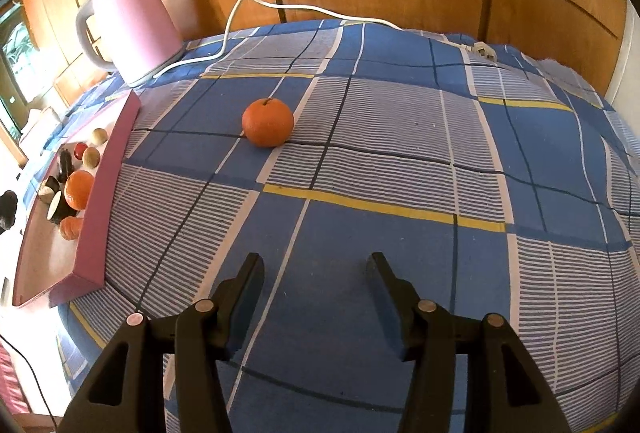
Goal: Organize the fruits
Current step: 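Carry the dark round root into the tray with the left gripper and release, then reach the right gripper to the orange tangerine and grasp it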
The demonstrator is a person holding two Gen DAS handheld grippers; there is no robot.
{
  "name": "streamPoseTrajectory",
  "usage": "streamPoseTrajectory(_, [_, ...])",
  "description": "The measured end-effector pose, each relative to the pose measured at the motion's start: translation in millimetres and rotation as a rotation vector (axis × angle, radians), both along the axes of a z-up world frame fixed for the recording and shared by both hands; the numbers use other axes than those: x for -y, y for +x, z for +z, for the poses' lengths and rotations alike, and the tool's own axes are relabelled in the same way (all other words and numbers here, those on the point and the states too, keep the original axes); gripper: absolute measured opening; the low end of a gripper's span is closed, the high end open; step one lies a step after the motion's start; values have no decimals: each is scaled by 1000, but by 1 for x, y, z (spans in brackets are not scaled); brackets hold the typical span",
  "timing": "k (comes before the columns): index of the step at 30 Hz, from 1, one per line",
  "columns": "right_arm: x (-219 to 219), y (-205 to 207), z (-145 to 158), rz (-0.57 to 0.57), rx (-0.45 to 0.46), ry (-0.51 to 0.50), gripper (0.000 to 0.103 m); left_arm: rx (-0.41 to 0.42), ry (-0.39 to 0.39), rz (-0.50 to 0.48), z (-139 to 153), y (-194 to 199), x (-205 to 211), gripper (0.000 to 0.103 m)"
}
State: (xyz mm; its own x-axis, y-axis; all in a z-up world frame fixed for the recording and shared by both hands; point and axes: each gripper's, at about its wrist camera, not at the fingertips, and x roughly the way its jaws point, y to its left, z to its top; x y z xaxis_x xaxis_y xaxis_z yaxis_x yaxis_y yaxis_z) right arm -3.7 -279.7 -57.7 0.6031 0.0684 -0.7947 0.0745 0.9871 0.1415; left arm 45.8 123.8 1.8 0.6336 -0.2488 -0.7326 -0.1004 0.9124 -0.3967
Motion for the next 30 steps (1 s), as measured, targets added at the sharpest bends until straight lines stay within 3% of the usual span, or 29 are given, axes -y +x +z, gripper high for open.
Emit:
streamPoseTrajectory(3, [1, 0, 0, -1, 0, 6, 55, -2, 3, 16, -3, 5, -7, 46])
streamPoseTrajectory(13, [5, -8, 1, -60, -2, -29, 55, 16, 166, -19, -13, 34, 18, 46])
streamPoseTrajectory(19, [0, -8, -2, -71, -3, -83, 55, 9, 221, -40, -22, 48, 29, 46])
streamPoseTrajectory(21, [-1, -8, -2, -72, -1, -84, 62, 6, 234, -39, -24, 48, 31, 49])
streamPoseTrajectory(24, [-4, -8, -4, -59, 1, -85, 72, 25, 242, -36, -21, 43, 32, 64])
streamPoseTrajectory(30, [-8, -9, -6, -54, 10, -70, 80, 48, 265, -13, -12, 25, 34, 70])
